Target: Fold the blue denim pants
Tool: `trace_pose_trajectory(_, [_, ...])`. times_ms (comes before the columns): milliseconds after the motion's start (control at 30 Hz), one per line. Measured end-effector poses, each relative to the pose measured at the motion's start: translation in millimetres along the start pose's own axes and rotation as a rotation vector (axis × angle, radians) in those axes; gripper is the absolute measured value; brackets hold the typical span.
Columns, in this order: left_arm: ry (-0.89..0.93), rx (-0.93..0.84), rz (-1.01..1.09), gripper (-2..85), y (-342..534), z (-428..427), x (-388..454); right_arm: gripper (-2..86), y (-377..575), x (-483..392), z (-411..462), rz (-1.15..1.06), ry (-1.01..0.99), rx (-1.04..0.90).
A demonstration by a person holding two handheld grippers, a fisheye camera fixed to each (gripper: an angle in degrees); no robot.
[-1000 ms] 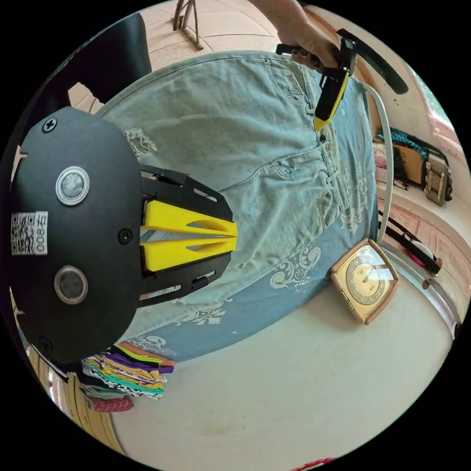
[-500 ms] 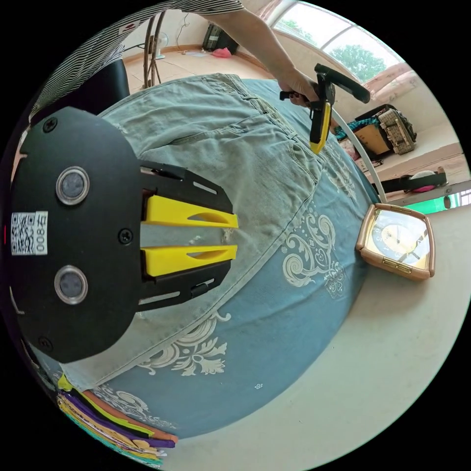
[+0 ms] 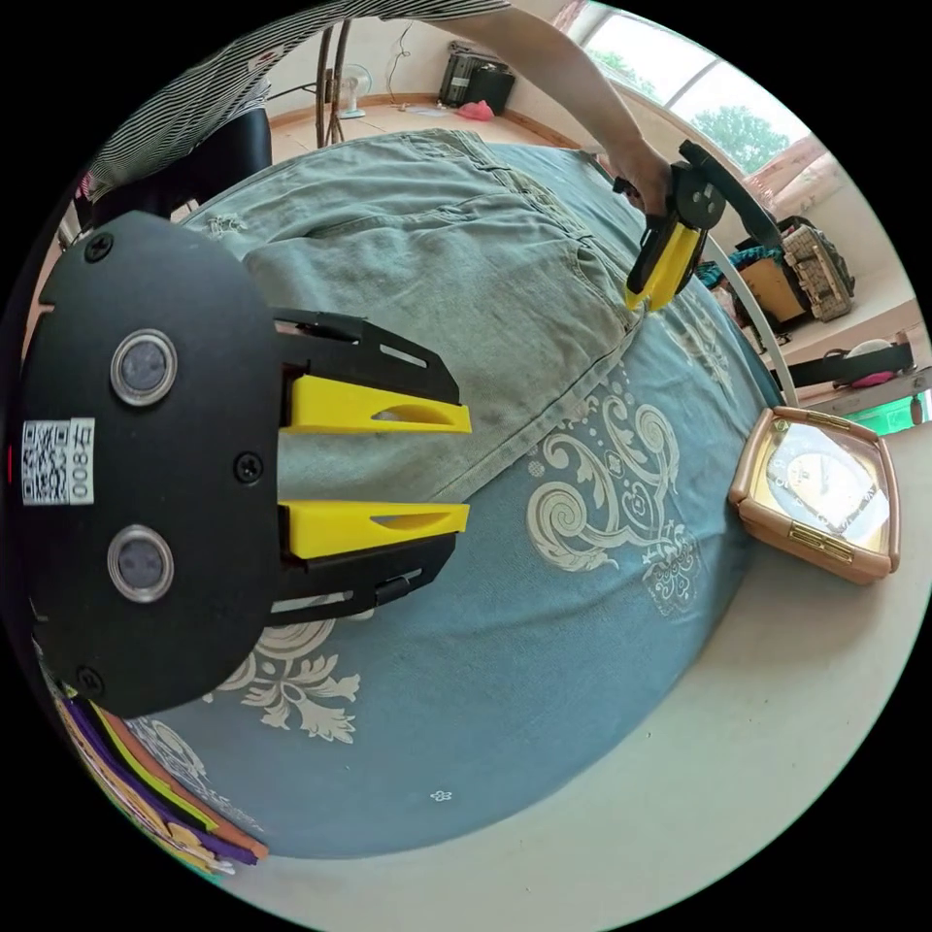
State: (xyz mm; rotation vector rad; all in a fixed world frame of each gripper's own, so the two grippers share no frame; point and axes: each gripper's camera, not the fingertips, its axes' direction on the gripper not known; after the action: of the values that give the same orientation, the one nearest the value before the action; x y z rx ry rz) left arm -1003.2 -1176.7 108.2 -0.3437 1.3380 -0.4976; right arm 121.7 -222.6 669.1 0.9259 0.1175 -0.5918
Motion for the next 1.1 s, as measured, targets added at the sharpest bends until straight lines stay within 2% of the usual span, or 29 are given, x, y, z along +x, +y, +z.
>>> trace_pose_trajectory(133, [-0.01, -0.062, 0.099, 10.3, -28, 4, 11, 9.2, -8, 6, 11, -0.003, 0.02, -0.023])
trace_pose_trajectory(400, [0.117, -0.091, 0.163, 9.6, -50, 1, 10, 8.2, -10, 16, 4, -0.006, 0.003, -0.006])
trace_pose_trajectory(600, [0.092, -0.108, 0.176, 8.9, -54, -6, 28, 7.8, -12, 8, 0, 0.008, 0.047, -0.025])
trace_pose_trajectory(967, [-0.043, -0.003, 0.03, 4.4, -17, -18, 78, 3.2, -2, -25, -9, 0.079, 0.132, -0.018])
trace_pose_trajectory(1100, [-0.075, 0.027, -0.058, 3.7, 3, -32, 93, 2.0, 6, -28, -20, 0.158, 0.072, -0.026])
